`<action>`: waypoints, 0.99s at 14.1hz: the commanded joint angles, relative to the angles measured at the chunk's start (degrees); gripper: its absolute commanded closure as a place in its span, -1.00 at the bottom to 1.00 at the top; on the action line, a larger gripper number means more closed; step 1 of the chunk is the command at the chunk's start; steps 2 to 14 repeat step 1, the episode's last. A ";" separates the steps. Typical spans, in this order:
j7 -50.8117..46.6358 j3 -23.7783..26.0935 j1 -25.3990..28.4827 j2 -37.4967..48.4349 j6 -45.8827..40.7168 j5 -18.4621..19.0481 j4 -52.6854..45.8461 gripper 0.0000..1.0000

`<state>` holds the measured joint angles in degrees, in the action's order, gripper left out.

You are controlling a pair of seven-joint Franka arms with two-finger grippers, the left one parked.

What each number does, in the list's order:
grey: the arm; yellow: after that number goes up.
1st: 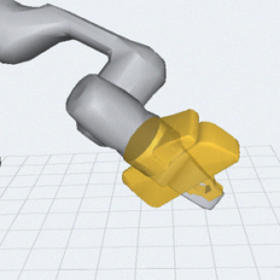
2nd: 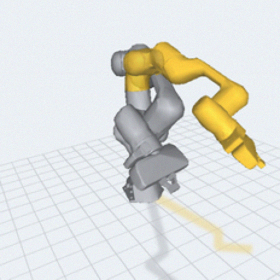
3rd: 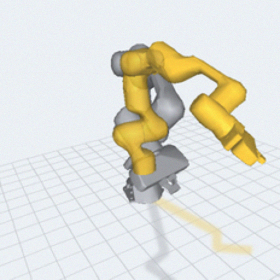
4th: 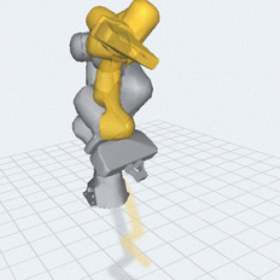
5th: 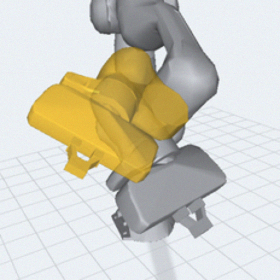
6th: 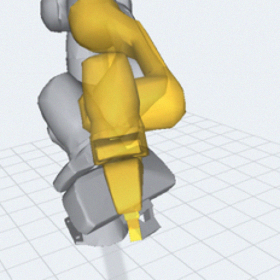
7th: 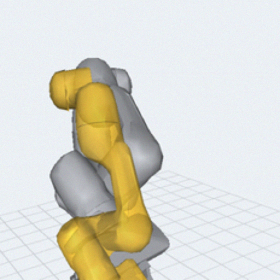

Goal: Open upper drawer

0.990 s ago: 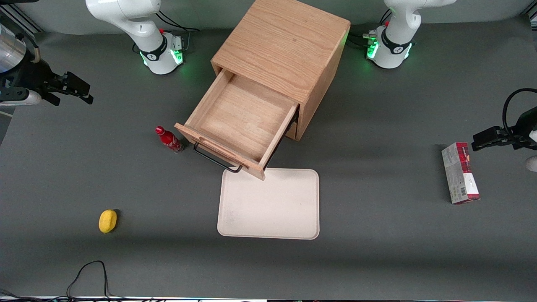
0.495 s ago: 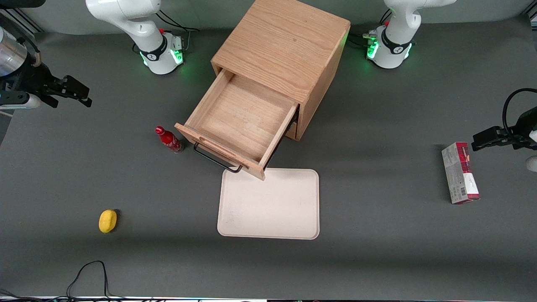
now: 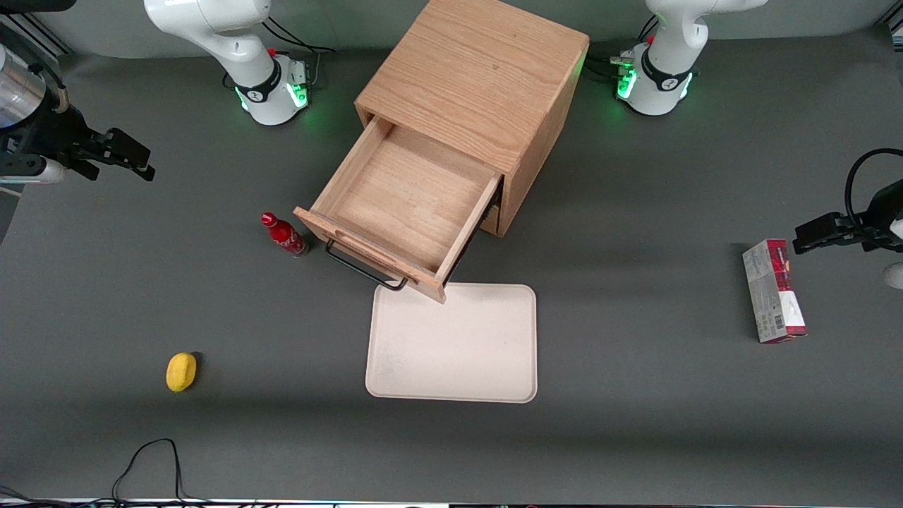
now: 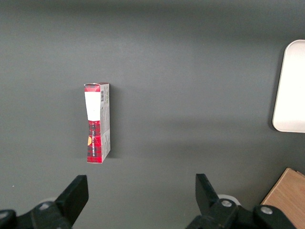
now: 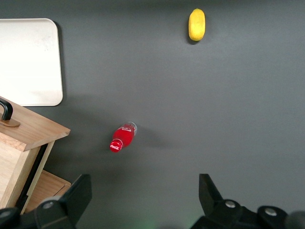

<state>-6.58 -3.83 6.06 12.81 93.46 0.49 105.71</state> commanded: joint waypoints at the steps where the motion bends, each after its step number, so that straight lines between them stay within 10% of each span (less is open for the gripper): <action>1: -1.51 0.22 -0.08 -1.12 -0.03 -0.76 -1.73 -1.00; 14: -1.51 0.22 -0.08 -1.12 -0.03 -0.76 -1.73 -1.00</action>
